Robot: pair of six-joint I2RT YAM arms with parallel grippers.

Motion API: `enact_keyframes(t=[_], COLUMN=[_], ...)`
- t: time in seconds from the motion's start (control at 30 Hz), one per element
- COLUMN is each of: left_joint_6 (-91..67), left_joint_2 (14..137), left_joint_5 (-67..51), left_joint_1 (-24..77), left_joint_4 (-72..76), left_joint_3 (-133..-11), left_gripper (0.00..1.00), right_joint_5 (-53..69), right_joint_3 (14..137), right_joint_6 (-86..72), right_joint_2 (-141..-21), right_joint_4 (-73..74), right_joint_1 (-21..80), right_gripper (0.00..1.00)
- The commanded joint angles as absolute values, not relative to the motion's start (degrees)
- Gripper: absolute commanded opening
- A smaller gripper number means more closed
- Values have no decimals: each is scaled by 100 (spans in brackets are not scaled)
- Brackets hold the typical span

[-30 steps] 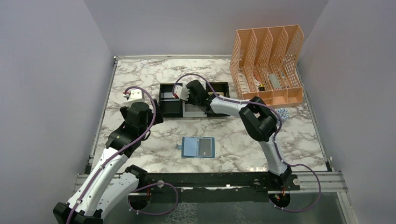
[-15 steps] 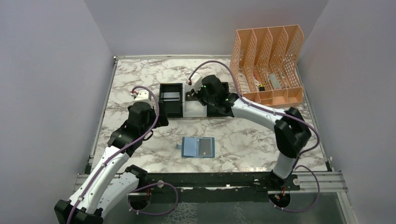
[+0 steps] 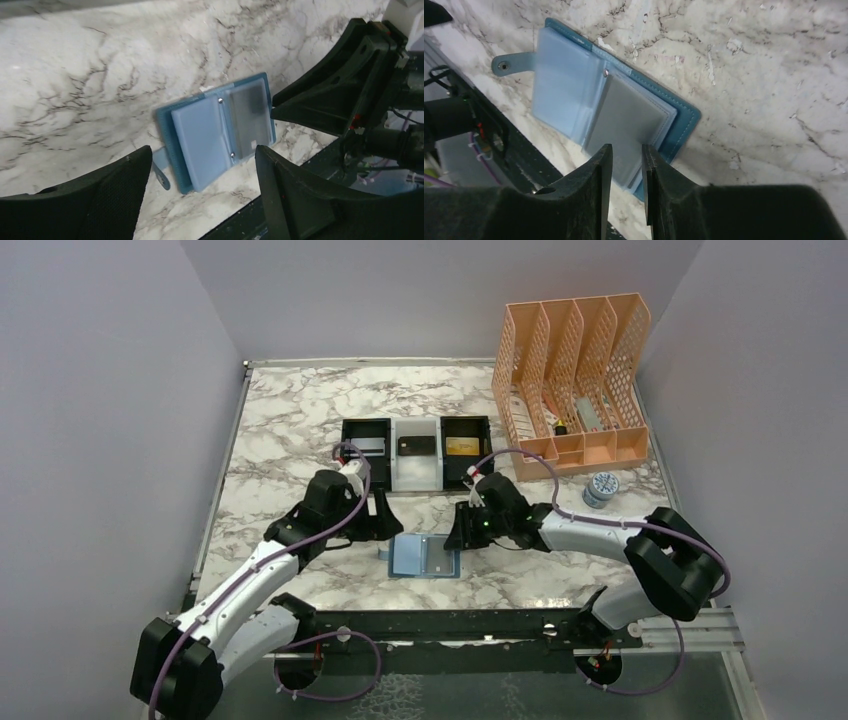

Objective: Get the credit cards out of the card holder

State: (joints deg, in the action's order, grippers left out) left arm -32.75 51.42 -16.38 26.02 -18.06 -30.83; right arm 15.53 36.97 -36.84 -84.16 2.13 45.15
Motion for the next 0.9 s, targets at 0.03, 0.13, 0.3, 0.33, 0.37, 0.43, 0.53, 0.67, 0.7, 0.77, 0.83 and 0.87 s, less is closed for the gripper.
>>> enact_keyframes(t=[0.03,0.13,0.3,0.33,0.37,0.43,0.53,0.67,0.7,0.77,0.83,0.87], left_joint_6=[-3464,-3537,-3649,-3644,-3647,-3659,-3701,-3707,-3709,-3692,-3683,-3686], left_joint_2=[5384,5607,5938,6005,6054,6156,6283,6459,6513,6633,6728,6764], left_joint_5=[-2108,-1711,-1131,-1092,-1047,-978,-854,-771,-770,-788,-799,-792], left_joint_1=[3149,3499,3725,3734,3742,3753,3787,3827,3831,3848,3873,3882], left_joint_4=[-1264,-1251,-1314,-1330,-1342,-1336,-1346,-1275,-1258,-1204,-1151,-1132], left_joint_3=[-3042,-3019,-2983,-2968,-2942,-2891,-2827,-2732,-2708,-2684,-2653,-2629], left_gripper=[76,73,66,65,65,65,62,53,51,47,39,36], right_joint_5=[1900,1862,2061,2051,2042,2004,1876,1896,1886,1809,1767,1767], right_joint_3=[3542,3378,3422,3415,3390,3349,3432,3475,3468,3486,3487,3494], right_joint_6=[-4729,-4916,-4988,-4987,-4986,-4984,-4952,-4952,-4961,-4981,-4972,-4974], right_joint_2=[-8217,-8241,-8484,-8492,-8487,-8485,-8566,-8688,-8700,-8711,-8701,-8701], right_joint_4=[-121,-235,-148,-112,-108,-91,96,108,111,194,228,242], right_joint_1=[4526,4526,4526,4526,4526,4526,4520,4524,4519,4526,4526,4526], right_gripper=[27,27,25,25,25,25,25,25,25,25,25,25])
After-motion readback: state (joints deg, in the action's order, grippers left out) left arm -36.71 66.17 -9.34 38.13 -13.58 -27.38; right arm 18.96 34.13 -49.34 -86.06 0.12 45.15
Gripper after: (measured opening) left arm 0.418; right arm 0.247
